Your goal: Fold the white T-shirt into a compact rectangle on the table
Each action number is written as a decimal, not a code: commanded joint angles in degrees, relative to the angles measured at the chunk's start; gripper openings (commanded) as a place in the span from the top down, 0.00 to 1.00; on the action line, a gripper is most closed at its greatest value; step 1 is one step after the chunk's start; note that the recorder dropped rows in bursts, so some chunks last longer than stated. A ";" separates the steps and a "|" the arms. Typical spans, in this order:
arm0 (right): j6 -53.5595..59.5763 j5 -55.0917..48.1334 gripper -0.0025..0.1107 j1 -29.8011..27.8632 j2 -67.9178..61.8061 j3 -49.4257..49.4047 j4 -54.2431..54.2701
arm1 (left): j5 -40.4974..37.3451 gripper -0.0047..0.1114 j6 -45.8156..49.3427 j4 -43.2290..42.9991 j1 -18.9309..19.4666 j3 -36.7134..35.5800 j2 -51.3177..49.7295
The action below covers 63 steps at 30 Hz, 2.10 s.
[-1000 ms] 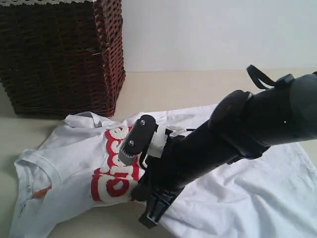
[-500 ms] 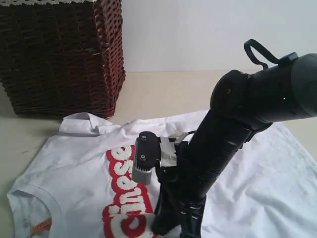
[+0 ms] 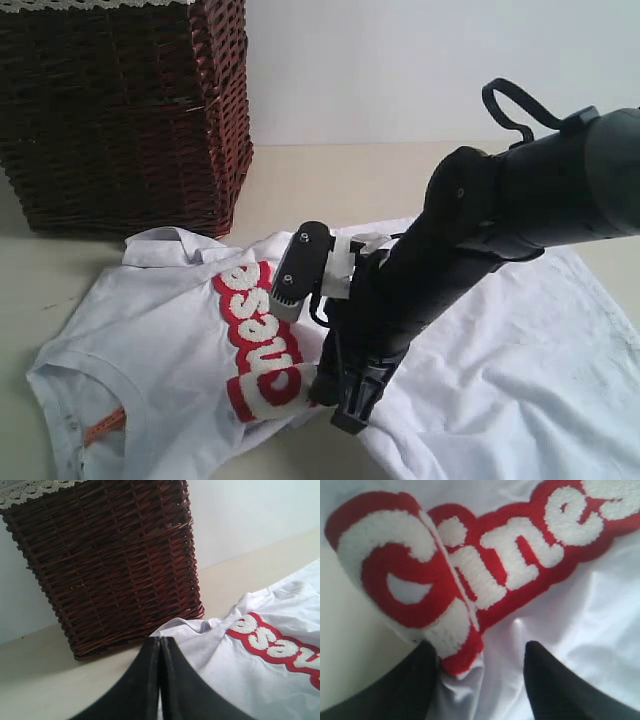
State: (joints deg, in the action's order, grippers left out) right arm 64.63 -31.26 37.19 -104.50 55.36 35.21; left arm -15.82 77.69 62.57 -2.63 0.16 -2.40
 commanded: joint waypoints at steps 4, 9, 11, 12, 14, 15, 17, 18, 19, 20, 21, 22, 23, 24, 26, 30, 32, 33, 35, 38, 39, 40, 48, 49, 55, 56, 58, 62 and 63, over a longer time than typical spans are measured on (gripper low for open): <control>6.27 -6.44 0.45 -0.23 4.99 0.59 0.29 | 0.04 0.96 0.04 0.04 0.13 -0.16 0.43; 23.93 -9.59 0.45 0.48 9.67 0.59 7.55 | 0.04 0.96 0.04 0.04 0.13 -0.16 0.43; 31.98 -10.46 0.45 1.74 9.53 0.59 11.10 | 0.04 0.96 0.04 0.04 0.13 -0.16 0.43; 35.12 -10.58 0.45 2.36 8.83 0.59 12.51 | 0.04 0.96 0.04 0.04 0.13 -0.16 0.43; 42.39 -10.37 0.45 4.08 6.64 0.59 15.98 | 0.04 0.96 0.04 0.04 0.13 -0.16 0.43; 45.14 -10.36 0.45 4.83 5.54 0.59 16.98 | 0.04 0.96 0.04 0.04 0.13 -0.16 0.43; 48.26 -9.95 0.45 6.56 2.57 0.59 17.38 | 0.04 0.96 0.04 0.04 0.13 -0.16 0.43; 48.51 -9.14 0.45 7.36 1.48 0.59 17.38 | 0.04 0.96 0.04 0.04 0.13 -0.16 0.43; 48.51 -7.81 0.45 8.12 0.16 0.59 17.38 | 0.04 0.96 0.04 0.04 0.13 -0.16 0.43; 48.51 -6.30 0.45 8.86 -1.09 0.59 17.71 | 0.04 0.96 0.04 0.04 0.13 -0.16 0.43; 48.64 -5.23 0.45 9.35 -2.00 0.59 17.78 | 0.04 0.96 0.04 0.04 0.13 -0.16 0.43; 48.64 -4.04 0.45 10.04 -3.08 0.59 17.84 | 0.04 0.96 0.04 0.04 0.13 -0.16 0.43; 48.88 -2.98 0.45 10.64 -4.06 0.73 17.93 | 0.04 0.96 0.04 0.04 0.13 -0.16 0.43; 49.08 -2.27 0.45 11.06 -5.00 0.95 17.93 | 0.04 0.96 0.04 0.04 0.13 -0.16 0.43; 48.84 -0.04 0.45 11.74 -6.34 1.54 18.50 | 0.04 0.96 0.04 0.04 0.13 -0.16 0.43; 44.58 5.09 0.61 11.83 -6.93 2.70 23.69 | 0.04 0.96 0.04 0.04 0.13 -0.16 0.43; 40.65 6.06 0.79 11.73 -6.80 3.97 25.35 | 0.04 0.96 0.04 0.04 0.13 -0.16 0.43; 37.97 6.20 0.88 11.73 -6.68 4.84 25.56 | 0.04 0.96 0.04 0.04 0.13 -0.16 0.43; 32.86 5.43 0.98 11.73 -6.68 6.78 25.84 | 0.04 0.96 0.04 0.04 0.13 -0.16 0.43; 27.87 0.20 0.98 11.73 -6.68 10.41 25.73 | 0.04 0.96 0.04 0.04 0.13 -0.16 0.43; 27.63 -2.20 0.98 11.73 -6.68 11.50 25.73 | 0.04 0.96 0.04 0.04 0.13 -0.16 0.43; 27.63 -5.10 0.98 11.73 -6.68 12.49 25.73 | 0.04 0.96 0.04 0.04 0.13 -0.16 0.43; 32.61 -24.39 0.56 14.86 -9.28 15.53 14.52 | 0.04 0.96 0.04 0.04 0.13 -0.16 0.43; 31.52 -21.99 0.46 15.38 -9.66 15.53 14.52 | 0.04 0.96 0.04 0.04 0.13 -0.16 0.43; 24.76 -11.41 0.38 17.11 -12.43 15.53 14.52 | 0.04 0.96 0.04 0.04 0.13 -0.16 0.43; 23.95 -11.41 0.39 17.11 -12.96 15.53 14.33 | 0.04 0.96 0.04 0.04 0.13 -0.16 0.43; 21.24 -10.21 0.40 17.46 -13.74 15.53 13.43 | 0.04 0.96 0.04 0.04 0.13 -0.16 0.43; 15.02 -6.37 0.41 17.46 -15.07 15.53 12.90 | 0.04 0.96 0.04 0.04 0.13 -0.16 0.43; 14.11 -5.36 0.42 17.46 -15.19 15.53 12.70 | 0.04 0.96 0.04 0.04 0.13 -0.16 0.43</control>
State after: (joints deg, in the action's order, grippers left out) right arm 82.48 -39.46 54.55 -119.34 70.51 48.40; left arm -15.82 77.69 62.57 -2.63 0.16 -2.40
